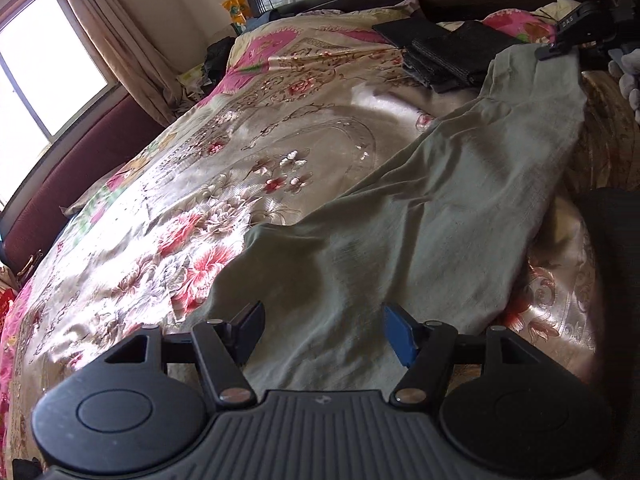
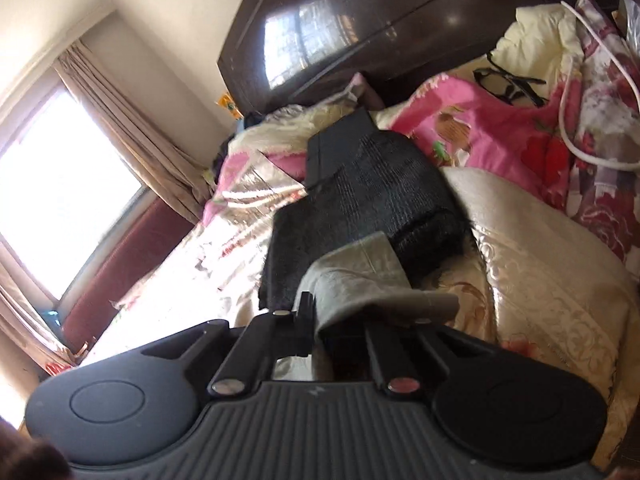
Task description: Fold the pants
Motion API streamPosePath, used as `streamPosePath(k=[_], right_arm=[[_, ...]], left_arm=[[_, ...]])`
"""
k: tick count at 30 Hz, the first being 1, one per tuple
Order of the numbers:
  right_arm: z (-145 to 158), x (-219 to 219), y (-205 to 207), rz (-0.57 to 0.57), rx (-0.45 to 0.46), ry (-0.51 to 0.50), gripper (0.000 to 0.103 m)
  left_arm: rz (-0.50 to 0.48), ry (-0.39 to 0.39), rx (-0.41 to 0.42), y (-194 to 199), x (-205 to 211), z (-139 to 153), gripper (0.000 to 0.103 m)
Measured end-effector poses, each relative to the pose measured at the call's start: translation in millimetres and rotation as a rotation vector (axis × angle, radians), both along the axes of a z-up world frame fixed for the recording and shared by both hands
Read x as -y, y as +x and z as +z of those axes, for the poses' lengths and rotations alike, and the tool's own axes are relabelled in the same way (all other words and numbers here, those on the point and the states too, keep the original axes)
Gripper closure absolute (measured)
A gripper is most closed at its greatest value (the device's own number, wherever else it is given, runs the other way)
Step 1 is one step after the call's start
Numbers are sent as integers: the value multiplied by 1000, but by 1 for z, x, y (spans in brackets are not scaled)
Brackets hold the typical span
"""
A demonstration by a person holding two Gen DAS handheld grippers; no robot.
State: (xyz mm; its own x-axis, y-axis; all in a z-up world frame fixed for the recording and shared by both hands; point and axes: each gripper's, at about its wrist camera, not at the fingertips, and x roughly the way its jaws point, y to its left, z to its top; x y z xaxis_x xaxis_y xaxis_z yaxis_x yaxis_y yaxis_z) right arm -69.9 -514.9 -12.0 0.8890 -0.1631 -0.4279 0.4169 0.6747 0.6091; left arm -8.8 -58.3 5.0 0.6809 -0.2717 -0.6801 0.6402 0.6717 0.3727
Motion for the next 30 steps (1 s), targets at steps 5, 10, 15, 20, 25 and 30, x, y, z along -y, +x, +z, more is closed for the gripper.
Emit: streamPosePath(k=[5, 10, 15, 20, 25, 30], right_arm=[[-24, 22, 16, -12, -49, 254, 89], [39, -26, 19, 81, 8, 38, 98], [107, -143, 56, 355, 29, -261, 98], [100, -313, 90, 778, -21, -472, 98], [52, -459, 96, 1101, -56, -580, 99], [16, -527, 90, 1245, -142, -754, 98]], left_arm=[[-8, -46, -13, -9, -6, -8, 24], [43, -135, -39, -8, -33, -13, 24], [163, -225, -41, 1, -67, -20, 24], [274, -253, 3, -10, -113, -17, 23], [368, -290, 7, -28, -155, -18, 21], [450, -358, 3, -30, -180, -13, 21]])
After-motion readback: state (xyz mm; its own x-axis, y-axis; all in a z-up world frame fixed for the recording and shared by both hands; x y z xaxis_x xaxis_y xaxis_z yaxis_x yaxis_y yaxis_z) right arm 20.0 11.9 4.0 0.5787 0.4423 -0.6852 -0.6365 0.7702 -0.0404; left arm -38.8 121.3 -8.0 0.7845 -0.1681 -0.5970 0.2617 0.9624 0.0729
